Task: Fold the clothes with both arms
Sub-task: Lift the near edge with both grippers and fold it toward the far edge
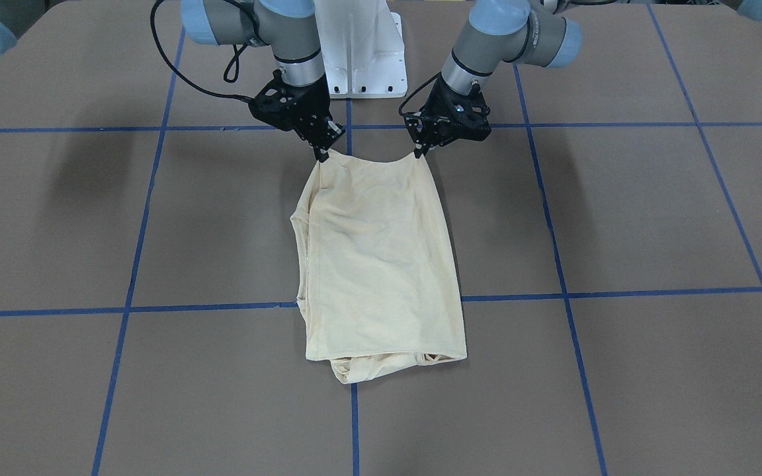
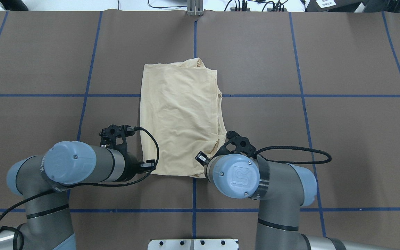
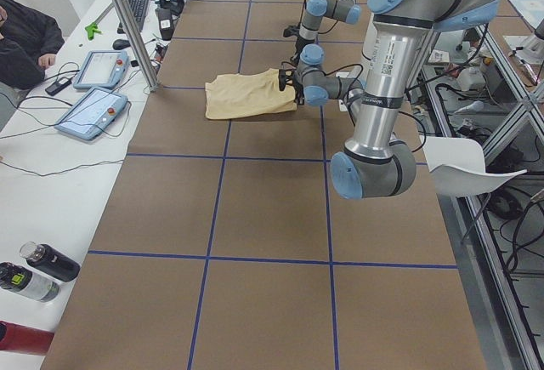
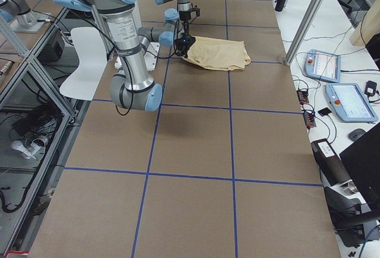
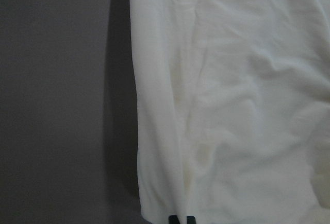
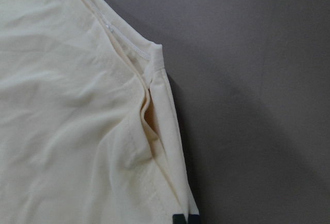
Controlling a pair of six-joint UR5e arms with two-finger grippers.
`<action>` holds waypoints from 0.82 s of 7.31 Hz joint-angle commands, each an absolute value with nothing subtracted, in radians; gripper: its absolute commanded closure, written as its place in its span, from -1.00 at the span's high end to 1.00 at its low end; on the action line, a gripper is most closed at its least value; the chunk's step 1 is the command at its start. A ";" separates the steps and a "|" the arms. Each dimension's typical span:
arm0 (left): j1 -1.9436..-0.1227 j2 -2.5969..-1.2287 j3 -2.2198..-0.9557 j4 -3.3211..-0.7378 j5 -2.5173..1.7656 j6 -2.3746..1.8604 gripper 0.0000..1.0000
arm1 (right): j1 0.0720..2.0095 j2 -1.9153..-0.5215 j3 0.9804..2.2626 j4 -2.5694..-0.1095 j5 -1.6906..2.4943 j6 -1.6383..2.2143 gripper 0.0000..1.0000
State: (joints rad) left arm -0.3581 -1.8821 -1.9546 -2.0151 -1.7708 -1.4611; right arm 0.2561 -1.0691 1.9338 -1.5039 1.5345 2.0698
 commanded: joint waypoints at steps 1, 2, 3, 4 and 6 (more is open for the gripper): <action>-0.359 -1.858 -2.099 -2.005 -1.854 -1.469 -1.00 | 0.218 -1.181 2.186 -1.588 1.546 2.074 -1.00; -0.359 -1.812 -2.209 -1.994 -1.902 -1.485 -1.00 | 0.195 -1.180 2.326 -1.729 1.566 2.092 -1.00; -0.360 -1.801 -2.333 -1.885 -1.952 -1.485 -1.00 | 0.189 -1.177 2.424 -1.835 1.586 2.103 -1.00; -0.362 -1.824 -2.394 -1.739 -1.995 -1.485 -1.00 | 0.187 -1.172 2.425 -1.847 1.589 2.102 -1.00; -0.424 -1.928 -2.229 -1.710 -1.947 -1.468 -1.00 | 0.242 -1.093 2.250 -1.823 1.575 2.088 -1.00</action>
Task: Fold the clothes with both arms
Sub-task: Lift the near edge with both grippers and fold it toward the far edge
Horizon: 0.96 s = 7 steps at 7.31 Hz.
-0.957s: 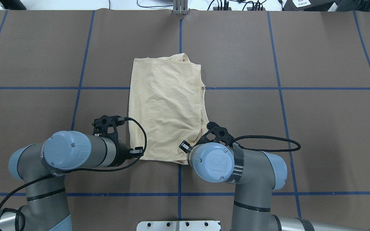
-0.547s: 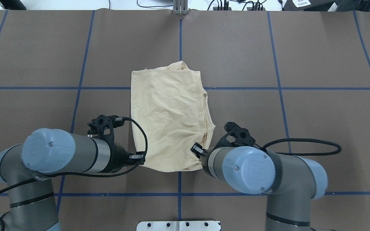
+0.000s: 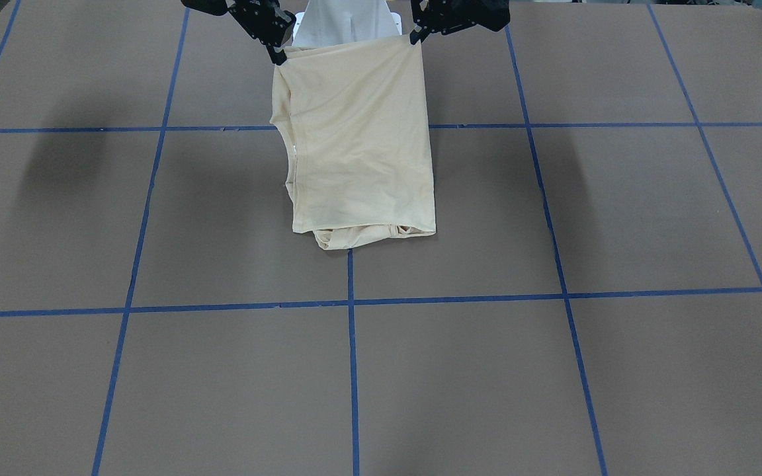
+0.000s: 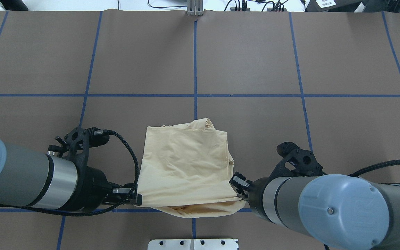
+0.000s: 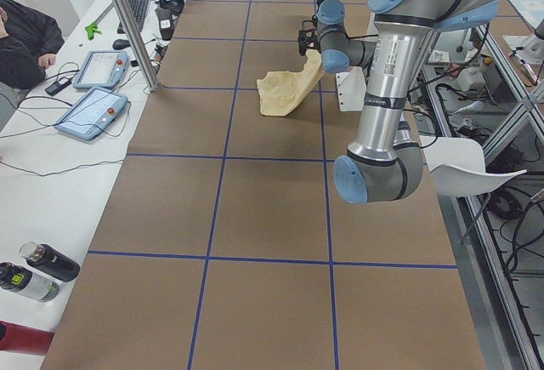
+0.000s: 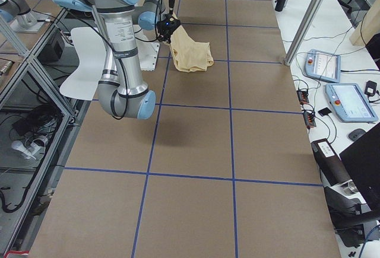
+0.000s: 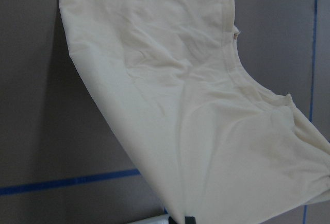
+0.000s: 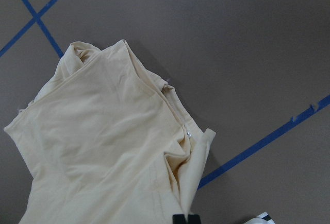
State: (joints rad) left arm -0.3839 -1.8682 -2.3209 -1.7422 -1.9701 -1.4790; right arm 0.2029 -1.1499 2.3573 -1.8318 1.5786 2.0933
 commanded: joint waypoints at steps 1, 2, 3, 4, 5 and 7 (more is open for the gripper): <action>-0.446 -1.984 -2.110 -1.710 -1.883 -1.433 -1.00 | 0.280 -1.050 2.143 -1.756 1.569 2.068 -1.00; -0.449 -2.005 -2.026 -1.712 -1.805 -1.384 -1.00 | 0.305 -1.048 2.073 -1.667 1.550 2.047 -1.00; -0.471 -2.008 -1.979 -1.715 -1.766 -1.344 -1.00 | 0.330 -1.046 2.000 -1.591 1.536 2.021 -1.00; -0.501 -2.025 -1.930 -1.717 -1.764 -1.323 -1.00 | 0.353 -1.045 1.938 -1.518 1.534 1.994 -1.00; -0.518 -2.045 -1.878 -1.717 -1.743 -1.303 -1.00 | 0.377 -1.016 1.884 -1.494 1.534 1.979 -1.00; -0.538 -2.066 -1.810 -1.755 -1.729 -1.298 -1.00 | 0.406 -0.937 1.795 -1.494 1.535 1.967 -1.00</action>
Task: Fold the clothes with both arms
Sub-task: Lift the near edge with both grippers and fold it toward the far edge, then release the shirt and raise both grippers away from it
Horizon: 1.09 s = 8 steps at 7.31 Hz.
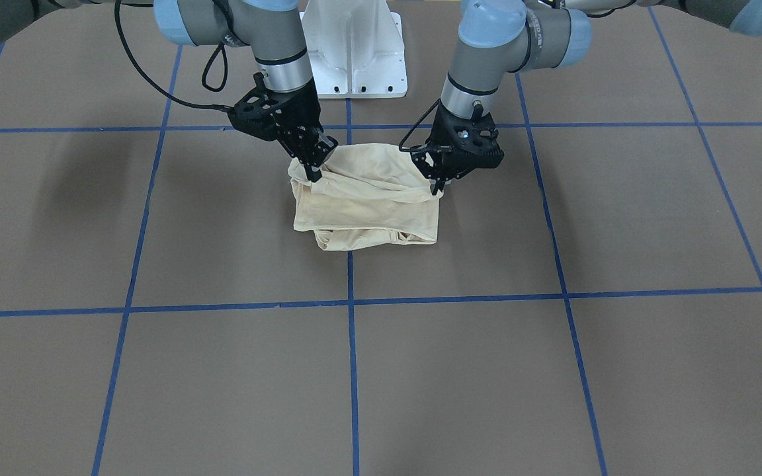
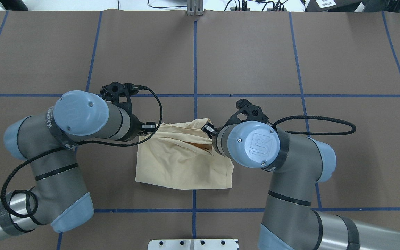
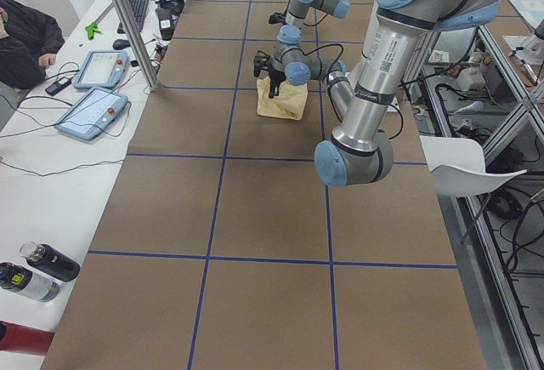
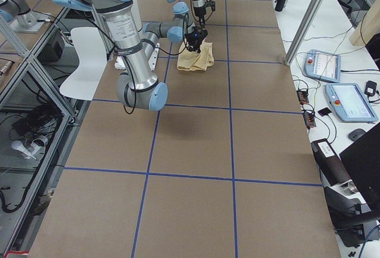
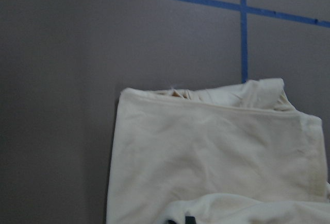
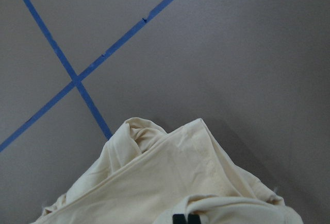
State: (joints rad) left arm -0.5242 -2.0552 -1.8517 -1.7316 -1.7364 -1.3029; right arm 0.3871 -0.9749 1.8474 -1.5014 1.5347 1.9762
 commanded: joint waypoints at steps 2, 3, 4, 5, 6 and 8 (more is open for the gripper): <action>-0.548 -2.103 -1.769 -1.770 -1.729 -1.298 -1.00 | 0.449 -0.937 1.793 -1.497 1.543 1.922 -1.00; -0.551 -2.121 -1.744 -1.775 -1.729 -1.298 -1.00 | 0.460 -0.937 1.789 -1.497 1.546 1.904 -1.00; -0.560 -2.121 -1.714 -1.811 -1.727 -1.296 -0.81 | 0.465 -0.937 1.773 -1.497 1.546 1.881 -0.77; -0.567 -2.121 -1.683 -1.853 -1.715 -1.251 0.97 | 0.469 -0.936 1.744 -1.497 1.551 1.785 0.98; -0.596 -2.120 -1.693 -1.862 -1.720 -1.150 1.00 | 0.488 -0.934 1.737 -1.497 1.575 1.743 1.00; -0.655 -2.105 -1.750 -1.856 -1.842 -1.060 1.00 | 0.595 -0.934 1.746 -1.505 1.806 1.671 1.00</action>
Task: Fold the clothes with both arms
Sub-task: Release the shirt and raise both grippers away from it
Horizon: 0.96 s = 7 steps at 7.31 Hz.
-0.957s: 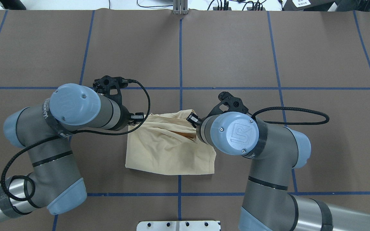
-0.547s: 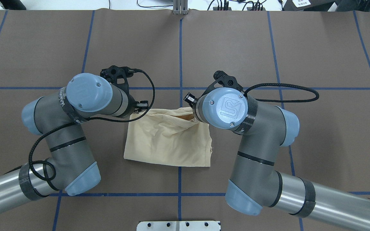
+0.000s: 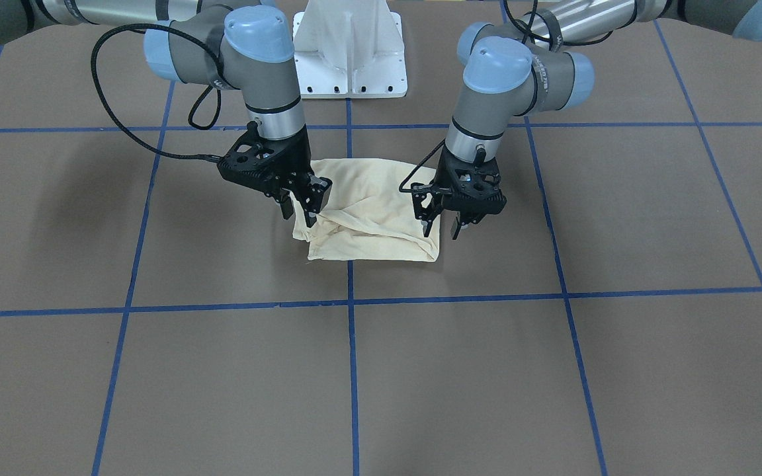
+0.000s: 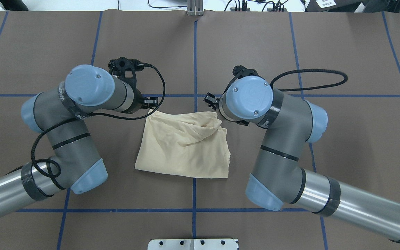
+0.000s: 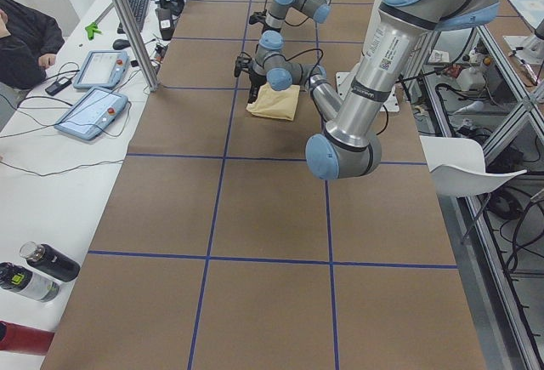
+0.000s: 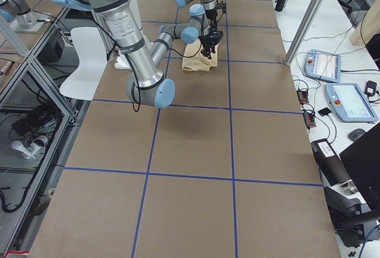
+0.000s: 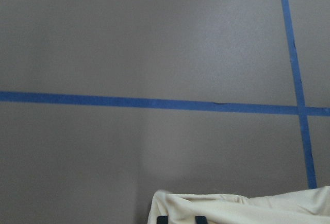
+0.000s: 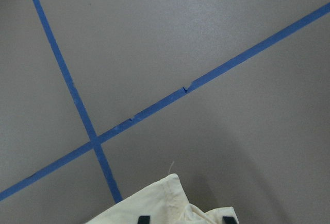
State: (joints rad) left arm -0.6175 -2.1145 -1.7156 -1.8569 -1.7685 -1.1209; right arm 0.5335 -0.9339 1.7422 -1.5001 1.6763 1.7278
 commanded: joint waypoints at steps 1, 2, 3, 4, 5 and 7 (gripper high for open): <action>-0.681 -2.061 -1.813 -1.853 -1.897 -0.996 1.00 | 0.641 -0.945 1.749 -1.506 1.869 1.640 1.00; -0.698 -2.001 -1.877 -1.852 -1.931 -0.942 1.00 | 0.700 -0.971 1.759 -1.509 1.934 1.576 1.00; -0.718 -1.929 -1.940 -1.847 -1.953 -0.883 1.00 | 0.760 -1.047 1.823 -1.540 2.009 1.475 1.00; -0.756 -1.851 -1.988 -1.847 -1.966 -0.791 1.00 | 0.826 -1.118 1.904 -1.610 2.064 1.316 1.00; -0.840 -1.773 -2.005 -1.847 -2.020 -0.629 1.00 | 0.892 -1.194 1.983 -1.706 2.089 1.132 1.00; -1.059 -1.631 -1.994 -1.847 -2.107 -0.226 1.00 | 1.084 -1.367 2.034 -1.776 2.184 0.729 1.00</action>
